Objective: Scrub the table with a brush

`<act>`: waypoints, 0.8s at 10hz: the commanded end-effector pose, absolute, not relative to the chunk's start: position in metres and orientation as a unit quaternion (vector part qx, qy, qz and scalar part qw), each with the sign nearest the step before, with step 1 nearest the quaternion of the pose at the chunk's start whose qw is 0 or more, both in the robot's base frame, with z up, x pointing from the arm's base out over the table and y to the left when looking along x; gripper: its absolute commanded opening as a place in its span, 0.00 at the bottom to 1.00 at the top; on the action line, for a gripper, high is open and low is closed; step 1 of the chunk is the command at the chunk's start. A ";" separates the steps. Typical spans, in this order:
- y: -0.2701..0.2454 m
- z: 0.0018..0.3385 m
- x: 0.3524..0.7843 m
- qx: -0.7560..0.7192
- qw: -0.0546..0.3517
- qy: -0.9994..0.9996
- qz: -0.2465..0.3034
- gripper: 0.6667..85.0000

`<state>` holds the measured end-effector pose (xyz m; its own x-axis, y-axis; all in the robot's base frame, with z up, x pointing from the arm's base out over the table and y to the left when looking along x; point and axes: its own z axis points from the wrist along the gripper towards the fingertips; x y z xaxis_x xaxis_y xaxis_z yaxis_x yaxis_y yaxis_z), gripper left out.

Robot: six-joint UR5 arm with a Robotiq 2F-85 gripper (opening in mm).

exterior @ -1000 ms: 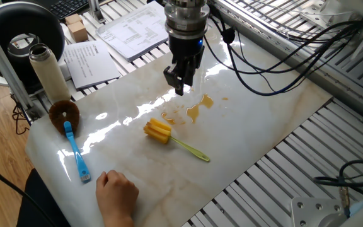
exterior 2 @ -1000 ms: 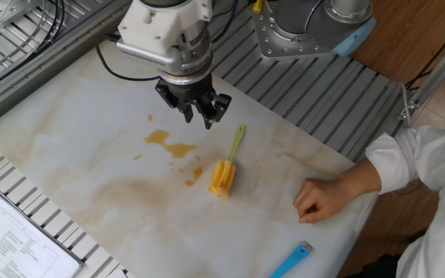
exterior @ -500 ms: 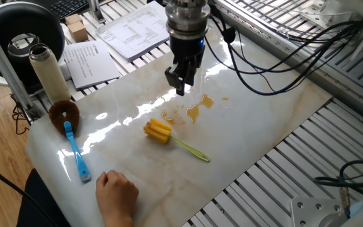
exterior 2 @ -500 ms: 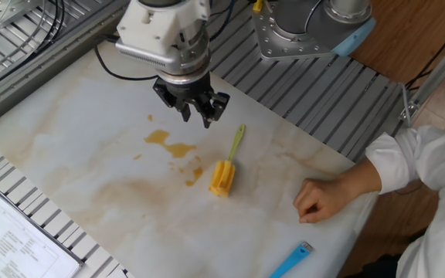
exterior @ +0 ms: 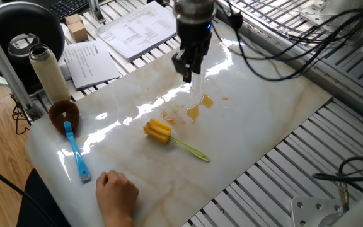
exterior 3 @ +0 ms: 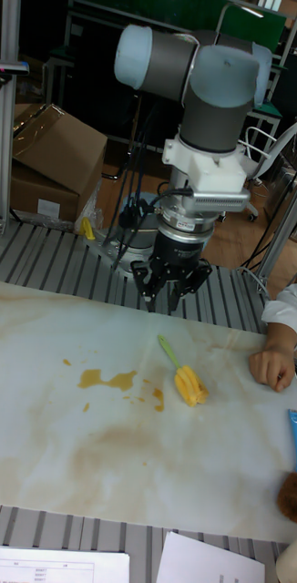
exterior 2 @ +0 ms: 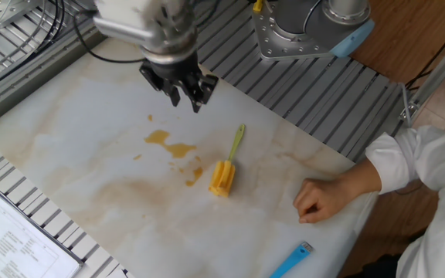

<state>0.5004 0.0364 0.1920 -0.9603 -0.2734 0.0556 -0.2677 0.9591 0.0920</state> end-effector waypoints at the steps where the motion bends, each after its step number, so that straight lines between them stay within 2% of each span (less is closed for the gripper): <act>1: 0.033 0.205 0.505 0.130 0.025 -0.990 -0.055 0.50; 6: 0.033 0.205 0.502 0.117 0.031 -0.991 -0.056 0.49; 8: 0.065 0.173 0.516 0.102 0.015 -0.993 -0.064 0.50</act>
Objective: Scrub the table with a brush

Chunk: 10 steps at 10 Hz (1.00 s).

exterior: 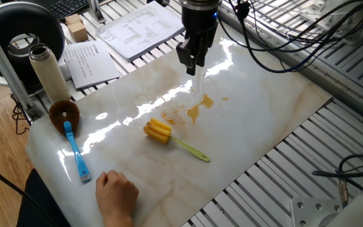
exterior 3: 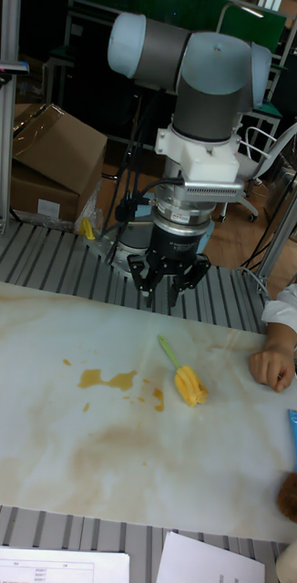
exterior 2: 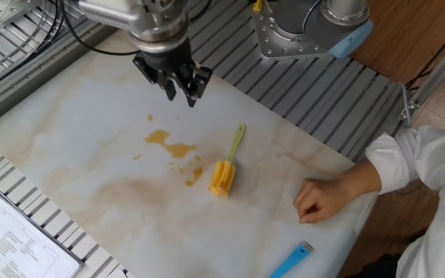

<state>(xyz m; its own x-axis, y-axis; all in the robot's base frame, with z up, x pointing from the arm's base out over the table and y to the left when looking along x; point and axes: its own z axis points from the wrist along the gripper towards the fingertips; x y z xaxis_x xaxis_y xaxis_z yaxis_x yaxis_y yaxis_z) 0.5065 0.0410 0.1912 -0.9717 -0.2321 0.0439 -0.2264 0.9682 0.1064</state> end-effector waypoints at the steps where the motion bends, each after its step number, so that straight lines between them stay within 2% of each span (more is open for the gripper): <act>1: 0.076 0.156 0.517 0.094 0.013 -0.994 -0.049 0.50; 2: 0.083 0.149 0.514 0.094 0.017 -0.995 -0.031 0.50; 3: 0.080 0.157 0.512 0.100 0.028 -0.994 -0.026 0.50; 6: 0.087 0.162 0.495 0.126 0.058 -0.989 -0.048 0.50; 8: 0.091 0.157 0.504 0.120 0.042 -0.991 -0.049 0.52; 10: 0.132 0.113 0.523 0.101 0.024 -0.994 -0.047 0.57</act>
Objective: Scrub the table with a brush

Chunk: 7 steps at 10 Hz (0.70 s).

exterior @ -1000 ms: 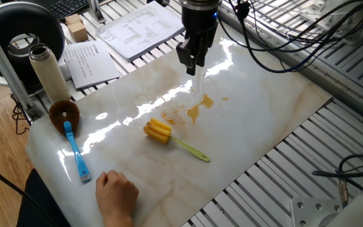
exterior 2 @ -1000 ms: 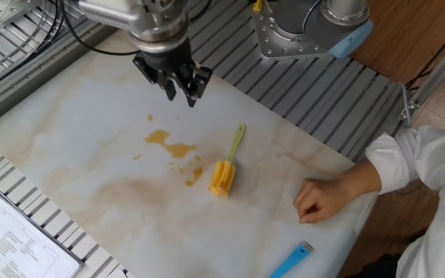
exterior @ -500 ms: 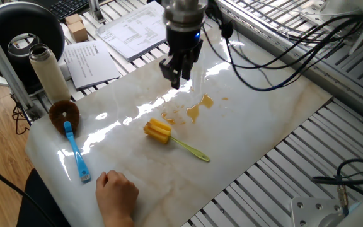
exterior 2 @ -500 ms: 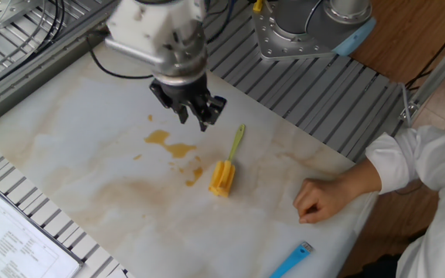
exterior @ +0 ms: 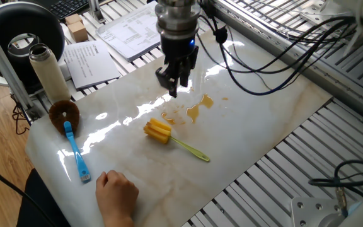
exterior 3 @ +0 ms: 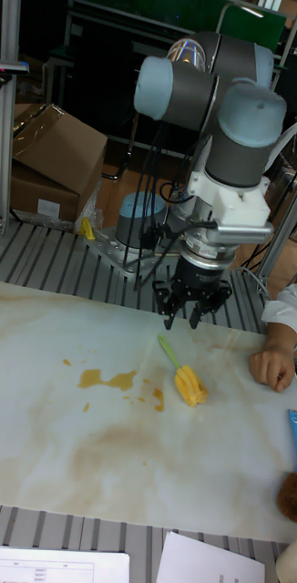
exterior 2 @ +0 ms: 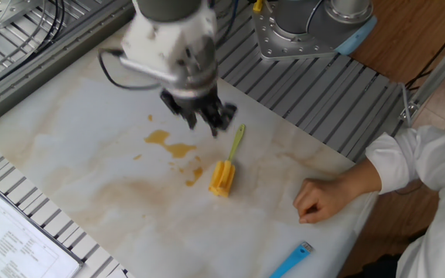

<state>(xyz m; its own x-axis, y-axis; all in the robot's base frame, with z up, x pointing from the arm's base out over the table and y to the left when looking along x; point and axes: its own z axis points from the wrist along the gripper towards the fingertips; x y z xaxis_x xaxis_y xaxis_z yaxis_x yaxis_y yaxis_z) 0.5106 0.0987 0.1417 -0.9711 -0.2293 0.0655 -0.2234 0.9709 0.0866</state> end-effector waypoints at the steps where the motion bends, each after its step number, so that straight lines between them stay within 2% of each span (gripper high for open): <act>1: 0.139 0.110 0.526 0.099 0.022 -0.994 -0.048 0.61; 3: 0.133 0.118 0.521 0.109 0.037 -0.992 -0.041 0.62; 5: 0.136 0.118 0.532 0.112 0.015 -0.993 -0.044 0.63; 6: 0.135 0.089 0.546 0.108 -0.004 -0.993 -0.038 0.63; 7: 0.137 0.081 0.547 0.104 -0.005 -0.994 -0.039 0.66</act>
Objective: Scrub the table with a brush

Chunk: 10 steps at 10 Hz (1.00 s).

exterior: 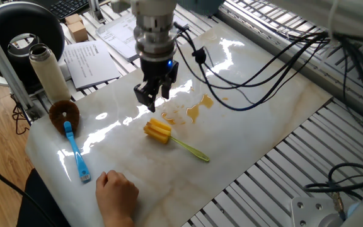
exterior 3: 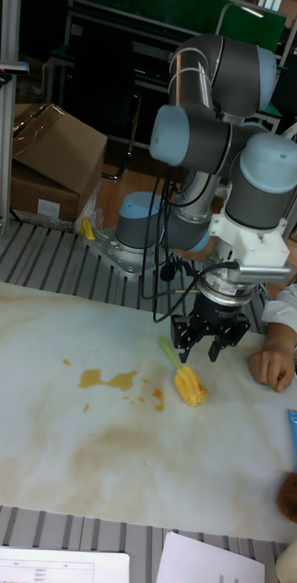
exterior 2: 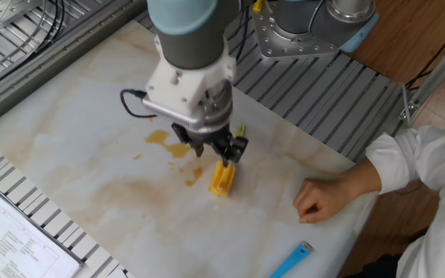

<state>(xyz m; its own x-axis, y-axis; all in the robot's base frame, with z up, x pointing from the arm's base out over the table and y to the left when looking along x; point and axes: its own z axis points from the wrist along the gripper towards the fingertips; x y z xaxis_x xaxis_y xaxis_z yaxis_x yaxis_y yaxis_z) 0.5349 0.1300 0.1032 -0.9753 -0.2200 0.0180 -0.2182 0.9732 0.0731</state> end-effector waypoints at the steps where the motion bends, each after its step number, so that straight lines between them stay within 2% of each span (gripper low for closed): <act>1: 0.135 0.103 0.539 0.106 0.007 -0.994 -0.038 0.66; 2: 0.135 0.124 0.530 0.106 0.017 -0.994 -0.037 0.66; 3: 0.135 0.124 0.528 0.106 0.021 -0.993 -0.038 0.66; 6: 0.140 0.120 0.540 0.120 -0.003 -0.992 -0.045 0.66; 10: 0.140 0.043 0.554 0.126 -0.038 -0.990 -0.041 0.66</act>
<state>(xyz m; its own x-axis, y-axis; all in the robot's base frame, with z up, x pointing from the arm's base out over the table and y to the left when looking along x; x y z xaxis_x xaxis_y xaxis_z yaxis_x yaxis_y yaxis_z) 0.5465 0.1386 0.0764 -0.9696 -0.2413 -0.0397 -0.2435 0.9675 0.0679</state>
